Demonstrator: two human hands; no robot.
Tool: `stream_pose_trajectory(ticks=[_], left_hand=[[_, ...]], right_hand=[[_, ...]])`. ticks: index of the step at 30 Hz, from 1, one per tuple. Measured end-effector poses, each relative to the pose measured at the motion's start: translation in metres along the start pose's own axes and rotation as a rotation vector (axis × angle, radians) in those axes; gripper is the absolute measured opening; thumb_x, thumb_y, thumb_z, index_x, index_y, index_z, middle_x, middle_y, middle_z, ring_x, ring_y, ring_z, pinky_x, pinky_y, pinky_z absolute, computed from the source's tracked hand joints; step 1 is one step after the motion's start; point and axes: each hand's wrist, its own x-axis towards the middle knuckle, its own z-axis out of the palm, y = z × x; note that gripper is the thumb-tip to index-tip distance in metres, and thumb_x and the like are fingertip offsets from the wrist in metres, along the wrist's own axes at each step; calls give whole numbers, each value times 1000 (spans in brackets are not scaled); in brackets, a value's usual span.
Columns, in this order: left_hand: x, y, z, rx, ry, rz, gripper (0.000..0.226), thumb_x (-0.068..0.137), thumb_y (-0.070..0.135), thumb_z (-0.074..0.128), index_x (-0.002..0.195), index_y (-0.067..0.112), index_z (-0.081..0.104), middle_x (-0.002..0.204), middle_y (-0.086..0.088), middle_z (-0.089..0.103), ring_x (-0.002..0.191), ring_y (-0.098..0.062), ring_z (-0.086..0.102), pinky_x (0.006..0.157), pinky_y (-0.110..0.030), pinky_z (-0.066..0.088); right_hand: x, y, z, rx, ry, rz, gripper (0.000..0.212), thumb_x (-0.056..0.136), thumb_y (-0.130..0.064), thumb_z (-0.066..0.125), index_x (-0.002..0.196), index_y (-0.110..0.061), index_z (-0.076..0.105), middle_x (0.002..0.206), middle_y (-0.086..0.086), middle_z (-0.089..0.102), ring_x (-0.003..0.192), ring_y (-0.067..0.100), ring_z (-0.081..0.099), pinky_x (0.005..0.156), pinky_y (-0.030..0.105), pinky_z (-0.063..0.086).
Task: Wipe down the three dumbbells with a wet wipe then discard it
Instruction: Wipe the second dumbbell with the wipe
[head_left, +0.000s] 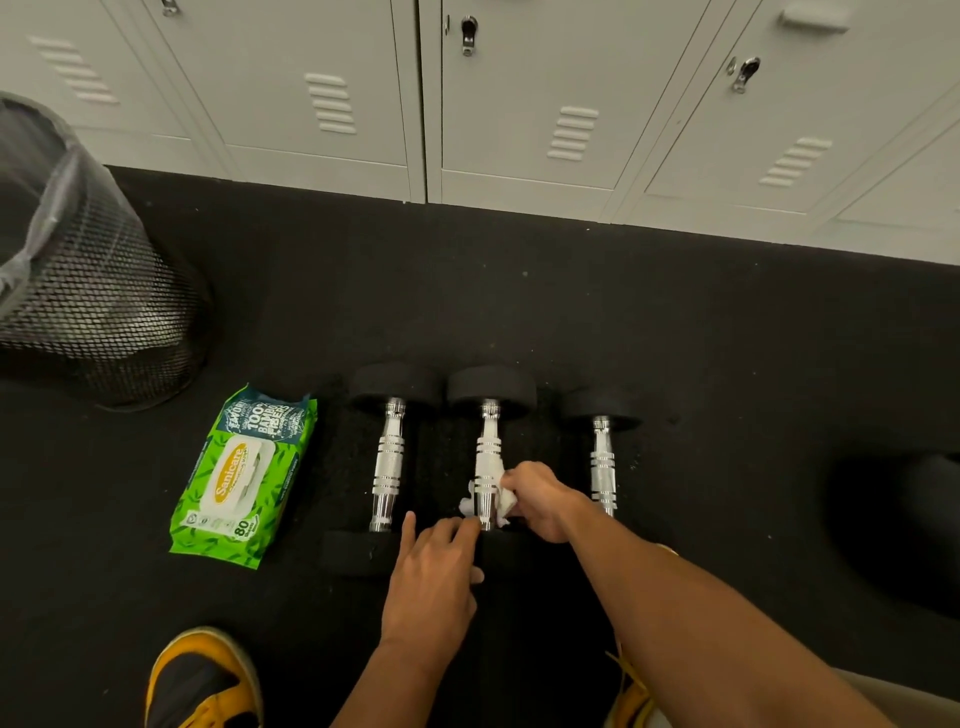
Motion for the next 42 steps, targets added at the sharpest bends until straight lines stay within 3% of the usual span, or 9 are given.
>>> stream_pose_trajectory(ticks=[4, 8, 13, 16, 21, 28, 35, 38, 42], left_hand=[[0, 0, 0, -7, 1, -2, 52, 94, 27, 57, 141, 30, 36, 137, 9, 48, 127, -7, 43, 120, -40, -2], [0, 1, 0, -10, 8, -2, 50, 94, 27, 58, 139, 31, 37, 136, 9, 49, 127, -7, 43, 120, -40, -2], [0, 1, -1, -2, 3, -1, 52, 94, 27, 58, 141, 29, 36, 138, 7, 48, 128, -9, 43, 121, -41, -1], [0, 2, 0, -10, 7, 1, 51, 94, 27, 58, 141, 29, 37, 137, 6, 49, 126, -9, 44, 120, -41, -2], [0, 2, 3, -17, 15, 2, 53, 94, 26, 58, 142, 29, 37, 139, 6, 48, 127, -9, 43, 121, -40, -2], [0, 2, 2, -18, 16, -5, 53, 94, 25, 58, 143, 29, 36, 140, 6, 47, 129, -10, 42, 119, -39, -3], [-1, 2, 1, -11, 11, -2, 54, 95, 27, 58, 144, 28, 35, 143, 4, 44, 131, -11, 41, 120, -41, -4], [-1, 3, 1, -6, 16, -2, 55, 95, 27, 57, 144, 28, 34, 143, 4, 44, 131, -11, 40, 119, -40, -5], [0, 4, 1, 4, 12, -7, 55, 95, 27, 57, 145, 28, 33, 142, 5, 45, 131, -11, 40, 119, -41, -4]], right_hand=[[-1, 7, -2, -111, -18, -6, 27, 93, -3, 45, 108, 4, 66, 103, 20, 71, 91, 26, 69, 83, 35, 56], [-3, 9, -1, -144, -17, -4, 20, 87, -2, 46, 84, -5, 65, 84, 14, 66, 80, 23, 64, 80, 36, 52], [-8, 12, -2, -242, 6, -44, 16, 81, -10, 51, 83, -9, 67, 88, 12, 66, 84, 24, 60, 86, 40, 50], [-17, 7, 0, -328, 35, -82, 19, 84, -6, 50, 69, -12, 60, 77, 8, 60, 75, 20, 55, 73, 32, 44], [-23, 7, 1, -423, 46, -137, 17, 84, -5, 50, 74, -12, 63, 82, 8, 64, 79, 21, 60, 73, 33, 48], [-33, 13, 0, -428, 61, -196, 22, 83, -3, 51, 66, -12, 63, 77, 8, 61, 77, 21, 58, 75, 36, 49], [-39, 17, 6, -521, 157, -283, 18, 86, -7, 51, 69, -15, 53, 72, 0, 52, 63, 11, 48, 55, 25, 35], [-44, 19, 10, -560, 238, -321, 5, 90, -12, 55, 87, -12, 58, 81, -2, 57, 70, 9, 53, 55, 22, 37], [-50, 17, 13, -607, 316, -383, 23, 92, -11, 61, 72, -19, 55, 83, -3, 58, 83, 13, 58, 74, 25, 46]])
